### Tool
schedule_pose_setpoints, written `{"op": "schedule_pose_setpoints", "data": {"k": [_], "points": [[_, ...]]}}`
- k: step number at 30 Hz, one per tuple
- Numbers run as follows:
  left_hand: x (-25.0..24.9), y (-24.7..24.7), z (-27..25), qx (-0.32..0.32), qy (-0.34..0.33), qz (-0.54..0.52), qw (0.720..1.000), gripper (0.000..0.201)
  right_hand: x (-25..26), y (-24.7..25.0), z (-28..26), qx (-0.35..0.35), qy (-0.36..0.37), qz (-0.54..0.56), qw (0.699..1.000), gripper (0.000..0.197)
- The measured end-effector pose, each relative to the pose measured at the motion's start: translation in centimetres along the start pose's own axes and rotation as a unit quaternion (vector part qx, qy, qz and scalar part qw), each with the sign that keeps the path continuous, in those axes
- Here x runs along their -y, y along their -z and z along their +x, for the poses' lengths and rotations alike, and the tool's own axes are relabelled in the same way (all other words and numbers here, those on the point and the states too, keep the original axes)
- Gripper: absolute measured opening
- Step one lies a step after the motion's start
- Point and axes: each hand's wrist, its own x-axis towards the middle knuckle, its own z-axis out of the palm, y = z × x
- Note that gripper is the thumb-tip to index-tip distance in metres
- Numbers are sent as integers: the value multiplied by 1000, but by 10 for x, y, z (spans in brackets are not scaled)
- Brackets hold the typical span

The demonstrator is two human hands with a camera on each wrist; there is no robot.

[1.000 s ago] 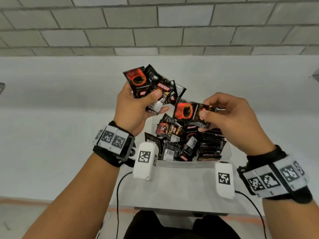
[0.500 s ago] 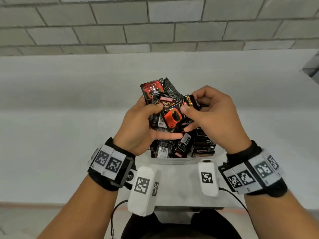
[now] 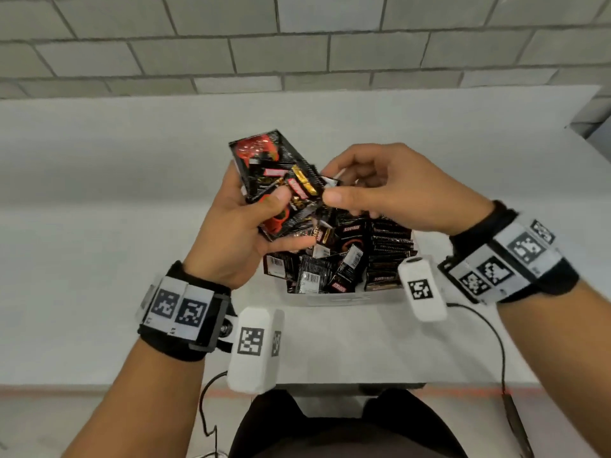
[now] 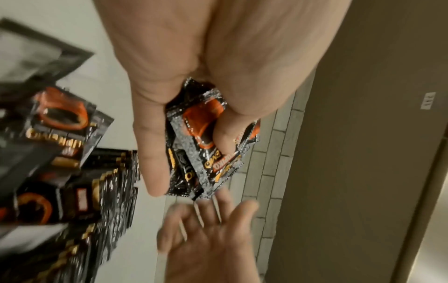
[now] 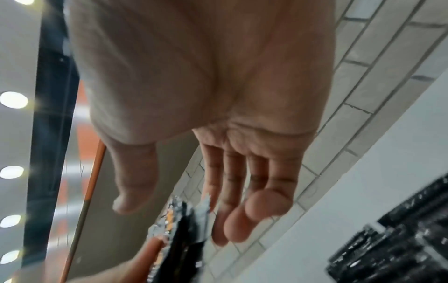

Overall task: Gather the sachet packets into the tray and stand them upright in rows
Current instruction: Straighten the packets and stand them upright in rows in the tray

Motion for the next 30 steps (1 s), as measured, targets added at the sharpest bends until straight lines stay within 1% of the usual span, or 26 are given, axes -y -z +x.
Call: {"op": "schedule_pose_setpoints", "data": {"k": [1,2,4,5,6,7,9,10,12,13,15,16,17,19,20,21,23,25,28,30], "points": [[-1,6,-1,-13,-7,3,1000,46,-3,4,3,17,-9,-74,997,34],[-2,13,-2,-24,-10,5,1000,45,-9,6,7,42,-19,-172,984,30],[-1,22,-4,-37,-7,6,999,44,-19,0,10,115,-41,-347,930,29],[0,25,-6,-40,-4,7,999,45,-26,-6,10,147,-43,-394,906,30],[2,27,-7,-41,-1,8,999,46,-32,-11,11,169,-36,-415,893,30],[5,27,-8,-41,2,8,999,47,-37,-15,11,182,-27,-415,891,26],[9,27,-9,-44,6,9,999,48,-38,-16,11,184,-15,-390,902,12],[11,27,-10,-48,7,10,999,47,-35,-13,10,170,-11,-371,913,8],[13,27,-11,-63,4,15,998,44,-24,-2,8,113,-17,-311,944,4],[14,28,-11,-72,-1,20,997,43,-19,5,6,79,-27,-262,962,5],[14,29,-11,-89,-12,31,996,42,-13,18,-1,10,-27,-131,991,21],[14,29,-11,-94,-16,35,995,42,-11,24,-6,-18,-10,-62,998,24],[14,28,-12,-97,-19,39,994,41,-10,29,-11,-34,11,5,999,23],[15,23,-13,-99,-23,49,994,39,-10,33,-19,-37,41,118,991,20],[16,19,-13,-99,-24,56,993,38,-10,32,-22,-39,46,143,988,19],[17,16,-13,-99,-23,63,993,36,-12,30,-25,-47,47,146,987,21],[20,9,-12,-91,-18,76,993,34,-16,26,-27,-72,31,109,991,29],[21,4,-12,-81,-11,87,993,34,-17,22,-26,-79,15,77,994,28],[22,4,-11,-83,-15,106,991,33,-16,18,-23,-63,7,70,995,30],[20,9,-10,-96,-25,117,988,35,-15,19,-20,-41,-27,98,994,39]]}}
